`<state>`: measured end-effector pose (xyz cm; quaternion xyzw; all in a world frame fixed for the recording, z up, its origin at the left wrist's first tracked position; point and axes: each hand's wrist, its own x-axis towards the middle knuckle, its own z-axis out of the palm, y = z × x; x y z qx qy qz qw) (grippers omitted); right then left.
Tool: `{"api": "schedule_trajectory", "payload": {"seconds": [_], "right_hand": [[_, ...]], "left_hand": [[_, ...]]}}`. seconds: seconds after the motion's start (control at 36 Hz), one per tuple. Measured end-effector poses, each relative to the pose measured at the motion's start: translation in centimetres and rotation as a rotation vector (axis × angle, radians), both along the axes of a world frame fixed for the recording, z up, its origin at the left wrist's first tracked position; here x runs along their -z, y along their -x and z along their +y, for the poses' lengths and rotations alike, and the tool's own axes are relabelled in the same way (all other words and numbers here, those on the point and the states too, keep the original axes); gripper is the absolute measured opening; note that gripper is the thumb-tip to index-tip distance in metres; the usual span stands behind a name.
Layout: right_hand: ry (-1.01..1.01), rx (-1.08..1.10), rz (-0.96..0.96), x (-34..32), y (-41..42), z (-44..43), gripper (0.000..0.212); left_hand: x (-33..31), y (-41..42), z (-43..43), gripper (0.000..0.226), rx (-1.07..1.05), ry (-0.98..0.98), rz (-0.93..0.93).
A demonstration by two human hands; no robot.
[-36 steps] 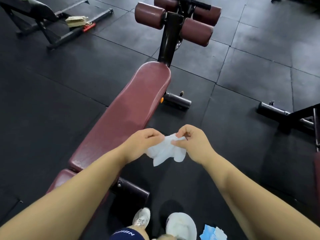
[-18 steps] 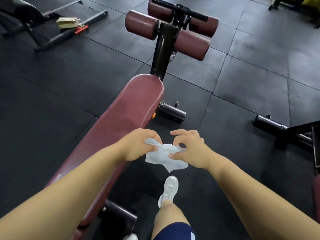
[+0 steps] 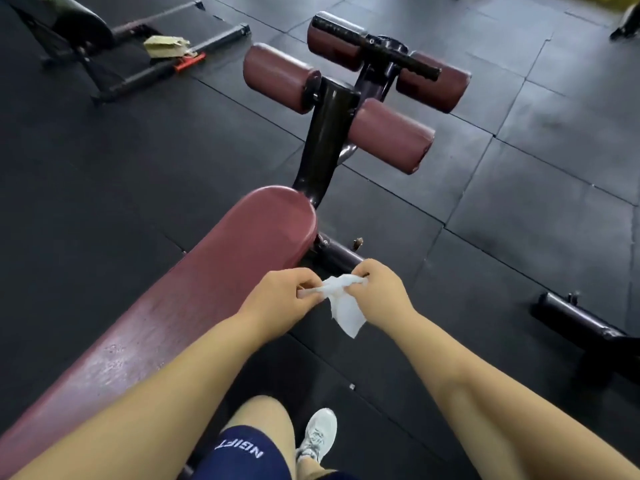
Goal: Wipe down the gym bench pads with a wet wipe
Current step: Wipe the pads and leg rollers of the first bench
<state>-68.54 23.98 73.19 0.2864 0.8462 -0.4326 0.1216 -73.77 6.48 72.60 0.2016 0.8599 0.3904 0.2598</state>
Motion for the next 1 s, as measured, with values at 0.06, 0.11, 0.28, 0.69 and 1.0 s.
{"api": "schedule_trajectory", "payload": {"seconds": [0.06,0.11,0.28,0.69,1.0], "right_hand": [[0.188,0.038,0.023,-0.3,2.0,0.6,0.021],[0.421,0.115,0.016,-0.5,3.9,0.8,0.029],[0.370,0.111,-0.025,1.5,9.9,2.1,0.026],[-0.349,-0.468,-0.440,6.4,27.3,1.1,0.014],[-0.221,-0.576,-0.081,13.5,38.8,0.0,0.029]], "left_hand": [[0.4,1.3,0.6,0.007,-0.017,-0.068,-0.054],[1.0,2.8,0.9,0.016,-0.009,-0.105,-0.116],[3.1,8.4,1.7,0.036,0.140,-0.115,-0.249],[9.9,23.7,-4.2,0.025,0.298,0.630,-0.037],[16.0,27.9,-5.7,0.021,0.077,0.662,-0.167]]}}
